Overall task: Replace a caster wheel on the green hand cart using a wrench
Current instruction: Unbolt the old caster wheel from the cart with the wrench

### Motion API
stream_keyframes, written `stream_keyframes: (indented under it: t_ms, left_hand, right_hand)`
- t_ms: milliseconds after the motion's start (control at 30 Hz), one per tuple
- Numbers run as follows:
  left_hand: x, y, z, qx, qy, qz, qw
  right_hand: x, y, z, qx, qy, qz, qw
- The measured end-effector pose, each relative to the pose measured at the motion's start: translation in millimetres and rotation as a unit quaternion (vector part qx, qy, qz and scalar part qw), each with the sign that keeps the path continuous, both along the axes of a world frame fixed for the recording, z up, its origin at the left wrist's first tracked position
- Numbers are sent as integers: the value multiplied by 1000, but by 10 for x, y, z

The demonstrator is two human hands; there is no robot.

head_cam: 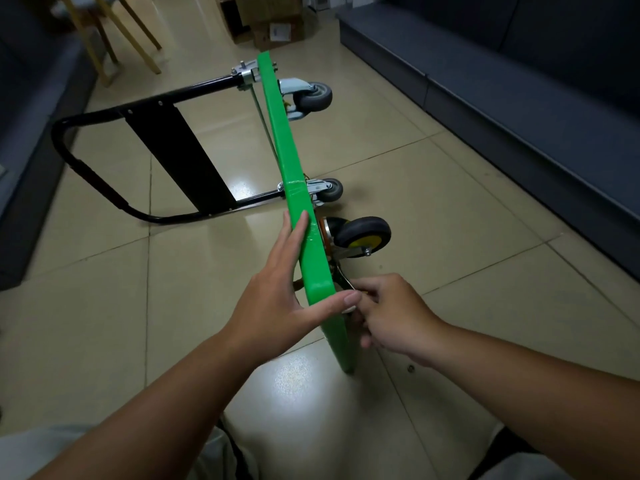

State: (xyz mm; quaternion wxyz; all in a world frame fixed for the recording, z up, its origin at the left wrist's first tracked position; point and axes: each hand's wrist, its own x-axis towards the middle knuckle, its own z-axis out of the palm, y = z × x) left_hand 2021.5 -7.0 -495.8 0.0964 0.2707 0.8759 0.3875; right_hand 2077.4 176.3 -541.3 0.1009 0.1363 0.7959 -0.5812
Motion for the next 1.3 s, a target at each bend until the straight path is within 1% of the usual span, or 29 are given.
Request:
stream_keyframes:
  t_ms: [67, 200, 333, 433, 567, 633, 767, 933, 1033, 1100, 1200, 1300]
  left_hand:
    - [-3, 8, 8, -5, -2, 0, 1000]
    - [-12, 5, 8, -10, -3, -1, 1000]
    - [-5, 12, -16, -11, 9, -3, 1000]
    - [-9, 16, -39, -6, 8, -6, 1000]
    - [-7, 6, -30, -12, 13, -12, 1000]
    - [-1, 11, -22, -31, 18, -13, 999]
    - [11, 13, 5, -101, 15, -18, 995]
    - [4, 9, 13, -103, 2, -26, 994]
    - [3, 3, 19, -106, 2, -28, 994]
    - [-4, 5, 32, -108, 5, -33, 994]
    - [9, 6, 53, -102, 1, -39, 994]
    - [9, 12, 83, -101, -1, -42, 994]
  right_hand:
    - [1, -58, 90, -5, -7, 17, 1000]
    - [-21, -2, 218, -23, -35, 15, 999]
    - [-9, -30, 264, -23, -33, 65, 997]
    - [20, -64, 246, 24, -20, 93, 995]
    - [38, -73, 258, 58, -14, 106, 993]
    - [38, -97, 274, 53, -20, 95, 994]
    - [58, -146, 264, 42, -19, 81, 996]
    - [128, -194, 243, -30, -25, 41, 998]
    - [98, -199, 287, -73, -65, 14, 995]
    - [30, -158, 333, -118, -108, 7, 987]
    - [-91, -26, 430, -209, -166, 26, 963]
    - [-150, 149, 505, -234, -199, 82, 948]
